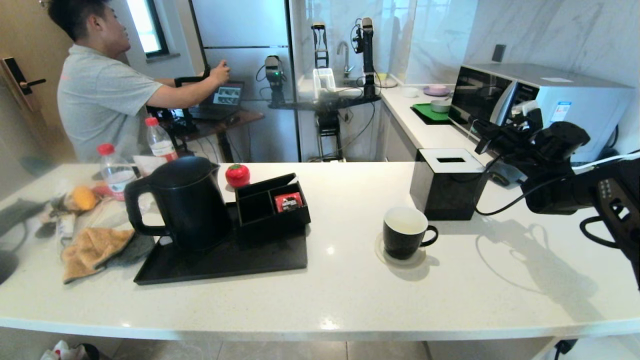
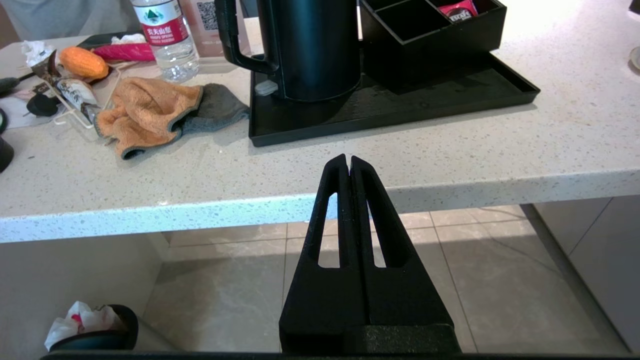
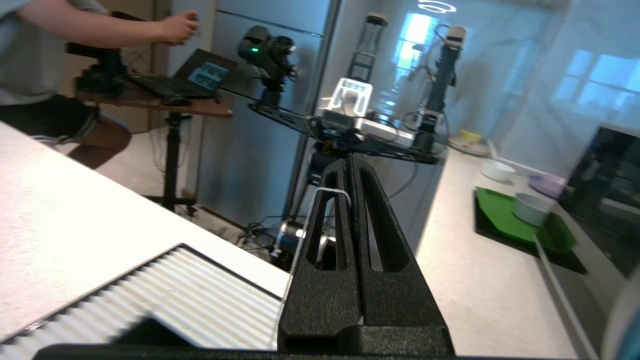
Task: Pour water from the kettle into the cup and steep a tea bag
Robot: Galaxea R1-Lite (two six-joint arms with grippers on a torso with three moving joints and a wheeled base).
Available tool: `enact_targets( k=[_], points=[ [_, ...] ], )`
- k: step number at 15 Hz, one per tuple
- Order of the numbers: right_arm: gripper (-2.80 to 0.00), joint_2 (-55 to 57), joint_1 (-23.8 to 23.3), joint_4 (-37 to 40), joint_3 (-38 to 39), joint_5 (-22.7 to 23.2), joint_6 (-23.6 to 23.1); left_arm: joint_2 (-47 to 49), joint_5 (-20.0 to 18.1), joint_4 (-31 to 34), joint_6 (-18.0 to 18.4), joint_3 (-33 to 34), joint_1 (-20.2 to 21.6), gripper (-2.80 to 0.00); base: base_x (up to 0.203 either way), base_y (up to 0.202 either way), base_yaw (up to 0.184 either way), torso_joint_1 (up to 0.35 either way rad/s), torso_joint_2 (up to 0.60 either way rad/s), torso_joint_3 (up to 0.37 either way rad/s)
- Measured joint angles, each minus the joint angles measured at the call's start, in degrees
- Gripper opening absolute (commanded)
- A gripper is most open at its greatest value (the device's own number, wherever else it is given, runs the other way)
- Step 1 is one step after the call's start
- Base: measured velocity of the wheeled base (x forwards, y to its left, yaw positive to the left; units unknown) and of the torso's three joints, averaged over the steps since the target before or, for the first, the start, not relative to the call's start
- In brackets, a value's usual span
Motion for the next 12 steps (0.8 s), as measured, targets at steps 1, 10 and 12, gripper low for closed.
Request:
enact_targets(
  k=[1, 10, 12],
  points=[
    [-2.80, -0.2, 0.5, -0.5, 1.0, 0.7, 0.0, 0.0, 0.0, 0.0, 0.0, 0.0, 0.0, -2.80, 0.000, 0.000, 0.000, 0.000, 0.00, 0.000],
    [0.00, -2.8, 2.0, -4.7, 9.2, 6.6, -2.6, 0.0, 0.0, 0.0, 0.0, 0.0, 0.0, -2.80, 0.000, 0.000, 0.000, 0.000, 0.00, 0.000],
    [0.00, -3.1, 2.0, -4.7, 9.2, 6.6, -2.6, 0.0, 0.0, 0.0, 0.0, 0.0, 0.0, -2.80, 0.000, 0.000, 0.000, 0.000, 0.00, 0.000]
  ],
)
